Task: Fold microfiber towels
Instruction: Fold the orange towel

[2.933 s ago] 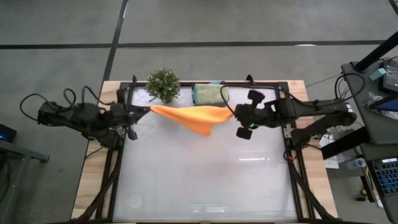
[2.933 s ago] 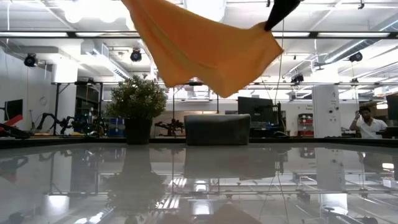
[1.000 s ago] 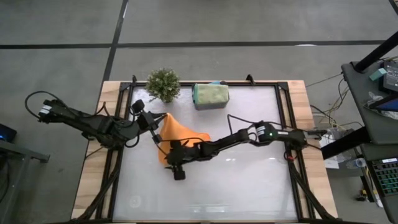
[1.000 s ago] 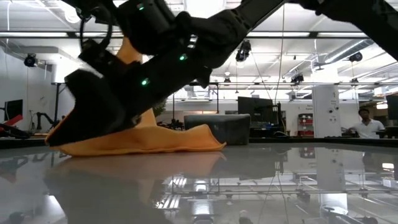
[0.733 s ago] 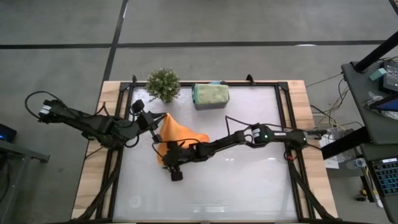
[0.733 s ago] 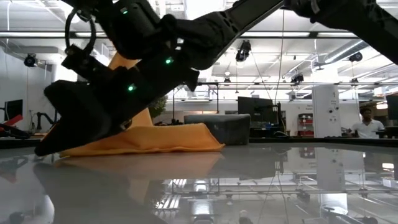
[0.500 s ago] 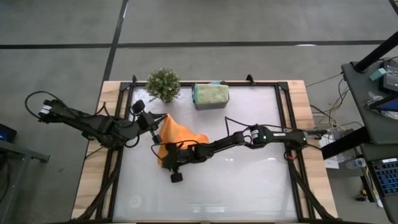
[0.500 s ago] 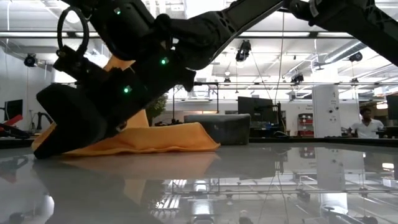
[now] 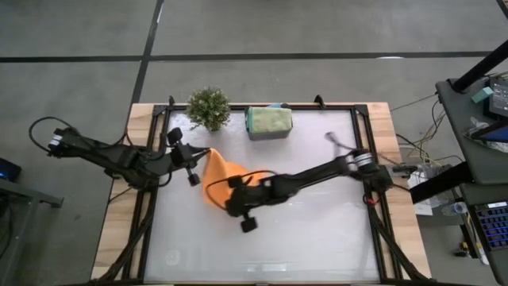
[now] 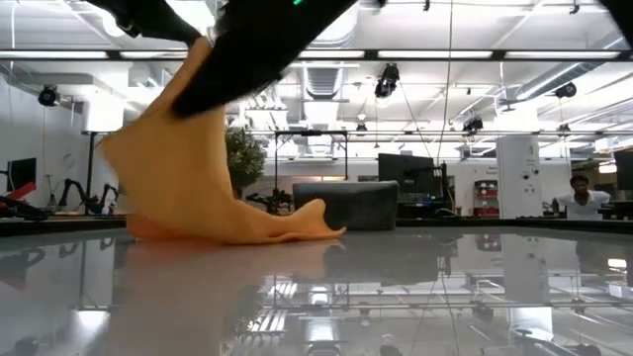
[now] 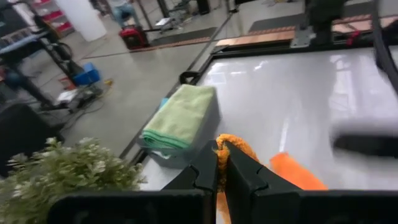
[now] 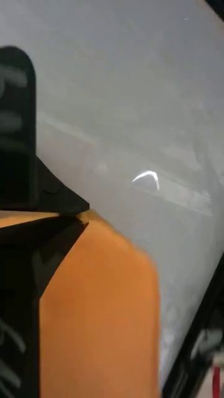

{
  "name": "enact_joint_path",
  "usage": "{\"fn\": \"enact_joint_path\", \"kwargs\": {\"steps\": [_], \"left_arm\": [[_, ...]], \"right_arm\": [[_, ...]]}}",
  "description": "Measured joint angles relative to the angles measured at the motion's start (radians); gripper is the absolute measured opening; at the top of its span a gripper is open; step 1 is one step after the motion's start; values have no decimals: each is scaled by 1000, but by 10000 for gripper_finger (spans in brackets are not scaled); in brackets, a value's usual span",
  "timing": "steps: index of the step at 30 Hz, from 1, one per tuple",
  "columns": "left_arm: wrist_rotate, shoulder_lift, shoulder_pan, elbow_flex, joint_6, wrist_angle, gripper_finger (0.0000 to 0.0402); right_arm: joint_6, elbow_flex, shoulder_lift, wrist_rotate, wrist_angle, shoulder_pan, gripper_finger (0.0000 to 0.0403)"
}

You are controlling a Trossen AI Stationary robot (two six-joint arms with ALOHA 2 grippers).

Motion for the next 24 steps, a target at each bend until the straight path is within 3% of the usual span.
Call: {"fn": "enact_joint_path", "kwargs": {"steps": [10,14,18,24], "left_arm": [[164,-105,0,-4,11,-43,0],[229,-137,0,-3,67,-53,0],[372,-163,0,4,102,-51,0],[617,-190,0,5,113,-68,0]], "right_arm": [[115,-359,-594,177,-120,41,9],[120,-454,-786,295,-119,32,8],[130,-520,-912,337,-138,-15,8],[121,-599,-983,337,-146,-73,8]]}}
